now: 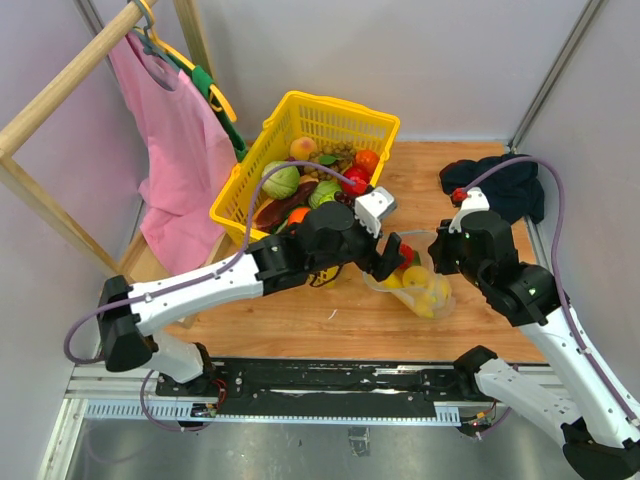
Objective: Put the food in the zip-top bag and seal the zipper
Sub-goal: Place the fake fruit in the zipper food storage bag, then pick up the fake fruit from the bin, then place the fake fruit in the zipper food storage bag.
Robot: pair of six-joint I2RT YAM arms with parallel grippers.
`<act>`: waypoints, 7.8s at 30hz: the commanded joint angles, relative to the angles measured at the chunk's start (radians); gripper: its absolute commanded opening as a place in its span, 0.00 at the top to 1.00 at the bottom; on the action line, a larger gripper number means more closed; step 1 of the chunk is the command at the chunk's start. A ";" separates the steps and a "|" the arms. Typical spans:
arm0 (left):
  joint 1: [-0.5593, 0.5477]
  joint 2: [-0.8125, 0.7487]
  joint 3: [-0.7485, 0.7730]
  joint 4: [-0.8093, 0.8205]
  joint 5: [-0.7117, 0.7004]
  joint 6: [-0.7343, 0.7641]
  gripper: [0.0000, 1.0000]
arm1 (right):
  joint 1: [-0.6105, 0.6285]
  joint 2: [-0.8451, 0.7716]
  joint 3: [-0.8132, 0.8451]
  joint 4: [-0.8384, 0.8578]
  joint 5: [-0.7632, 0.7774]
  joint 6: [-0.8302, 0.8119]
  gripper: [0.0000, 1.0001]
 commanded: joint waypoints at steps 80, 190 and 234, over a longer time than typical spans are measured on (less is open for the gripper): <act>0.482 -0.295 0.032 -0.255 0.045 -0.112 1.00 | -0.012 -0.008 0.024 -0.012 0.008 0.025 0.99; -0.035 -0.021 -0.067 0.076 -0.065 -0.180 0.42 | -0.012 0.004 -0.033 0.088 -0.100 0.062 0.99; -0.035 -0.004 -0.153 -0.130 -0.150 -0.373 0.99 | -0.012 -0.031 0.000 0.048 -0.114 0.055 1.00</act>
